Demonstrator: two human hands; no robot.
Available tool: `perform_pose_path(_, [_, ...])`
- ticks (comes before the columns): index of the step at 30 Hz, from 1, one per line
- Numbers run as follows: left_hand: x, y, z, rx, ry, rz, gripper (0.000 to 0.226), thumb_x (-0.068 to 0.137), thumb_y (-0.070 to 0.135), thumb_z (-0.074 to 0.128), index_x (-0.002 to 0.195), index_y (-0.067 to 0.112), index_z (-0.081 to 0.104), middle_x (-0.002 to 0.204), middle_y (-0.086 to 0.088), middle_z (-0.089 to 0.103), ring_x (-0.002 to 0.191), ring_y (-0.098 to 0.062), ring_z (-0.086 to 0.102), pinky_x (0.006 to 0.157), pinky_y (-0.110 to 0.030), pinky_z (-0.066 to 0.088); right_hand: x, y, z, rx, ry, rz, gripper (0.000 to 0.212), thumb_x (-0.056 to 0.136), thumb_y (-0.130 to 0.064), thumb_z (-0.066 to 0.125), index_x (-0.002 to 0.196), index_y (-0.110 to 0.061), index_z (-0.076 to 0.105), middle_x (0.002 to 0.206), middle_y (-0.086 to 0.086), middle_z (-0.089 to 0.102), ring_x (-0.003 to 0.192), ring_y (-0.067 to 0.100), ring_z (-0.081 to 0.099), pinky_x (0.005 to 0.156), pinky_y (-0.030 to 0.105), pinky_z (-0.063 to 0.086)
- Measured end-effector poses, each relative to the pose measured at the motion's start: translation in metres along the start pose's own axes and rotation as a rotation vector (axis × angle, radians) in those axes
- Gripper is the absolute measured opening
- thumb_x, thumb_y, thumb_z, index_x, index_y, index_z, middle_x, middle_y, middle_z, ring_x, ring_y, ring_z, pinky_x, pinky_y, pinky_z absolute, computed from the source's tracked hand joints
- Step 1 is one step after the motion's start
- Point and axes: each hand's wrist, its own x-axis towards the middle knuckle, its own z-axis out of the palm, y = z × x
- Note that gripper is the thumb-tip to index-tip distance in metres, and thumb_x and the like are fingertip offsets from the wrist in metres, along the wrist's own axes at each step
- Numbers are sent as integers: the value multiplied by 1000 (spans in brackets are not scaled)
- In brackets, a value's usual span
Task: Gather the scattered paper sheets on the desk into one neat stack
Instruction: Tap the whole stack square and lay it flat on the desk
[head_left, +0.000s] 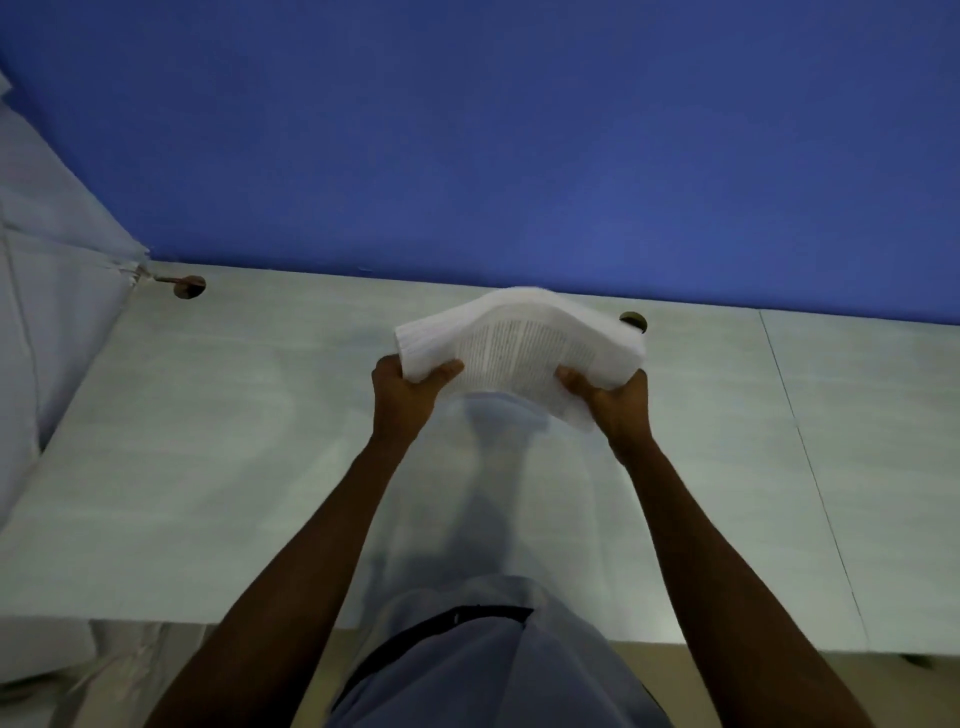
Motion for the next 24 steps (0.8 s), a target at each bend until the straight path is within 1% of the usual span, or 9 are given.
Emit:
perform_pose_path(4, [-1, -56, -10, 72, -108, -251, 54, 64, -6, 89, 113, 1, 68, 105, -10, 71, 103, -34, 69, 69, -33, 60, -15, 43, -3, -137, -13, 119, 68, 64, -15, 98, 124, -9, 67, 122, 12, 72, 112, 29, 69, 88, 41, 60])
perform_pose_path(6, [1, -66, -15, 97, -154, -265, 51, 62, 0, 91, 109, 8, 71, 104, -7, 73, 99, -30, 71, 67, -34, 62, -14, 48, -4, -151, 2, 105, 62, 66, -9, 97, 121, -7, 68, 117, 13, 72, 107, 27, 69, 85, 37, 57])
perform_pose_path(8, [7, -70, -17, 101, -165, -261, 59, 56, 15, 93, 111, 6, 71, 107, -12, 74, 99, -30, 71, 78, -42, 61, -10, 44, -6, -177, 4, 100, 64, 68, -8, 95, 124, 0, 66, 119, 17, 71, 104, 23, 66, 85, 37, 55])
perform_pose_path(10, [12, -65, -17, 121, -186, -233, 58, 63, 13, 92, 116, 3, 69, 109, -15, 74, 100, -30, 71, 78, -35, 56, -5, 37, -10, -177, -5, 74, 69, 68, -11, 96, 128, -2, 64, 121, 14, 70, 108, 23, 65, 89, 40, 57])
perform_pose_path(14, [20, -56, -19, 71, -226, -177, 52, 72, -10, 83, 117, 11, 67, 97, 10, 74, 87, 1, 71, 80, -28, 60, -1, 31, -18, -121, -14, 0, 60, 66, -6, 96, 117, -19, 67, 113, 1, 71, 98, 11, 70, 86, 32, 60])
perform_pose_path(15, [21, -57, -20, 84, -234, -182, 53, 71, -10, 83, 117, 9, 67, 96, 11, 73, 88, -1, 70, 82, -29, 59, -2, 32, -20, -134, -25, 5, 59, 65, -7, 96, 114, -19, 68, 112, 0, 72, 98, 9, 71, 84, 31, 60])
perform_pose_path(17, [20, -65, -25, 113, -236, -224, 58, 67, 1, 90, 120, 7, 67, 106, -2, 74, 99, -18, 70, 85, -36, 58, -3, 35, -23, -205, -50, 38, 55, 63, -15, 99, 112, -13, 73, 109, 3, 76, 98, 17, 74, 81, 35, 61])
perform_pose_path(21, [13, -69, -32, 80, -246, -298, 67, 57, 12, 85, 121, 8, 68, 111, -29, 70, 92, -32, 67, 66, -37, 52, 3, 21, -35, -429, -125, -59, 42, 68, -20, 96, 104, -9, 77, 96, 4, 76, 89, 22, 73, 72, 31, 57])
perform_pose_path(24, [12, -68, -35, 16, -262, -279, 63, 50, 10, 81, 112, 13, 70, 116, -31, 67, 104, -45, 66, 79, -58, 53, 12, -9, -39, -612, -265, -111, 35, 68, -21, 95, 95, -11, 75, 88, 2, 75, 80, 17, 70, 66, 28, 55])
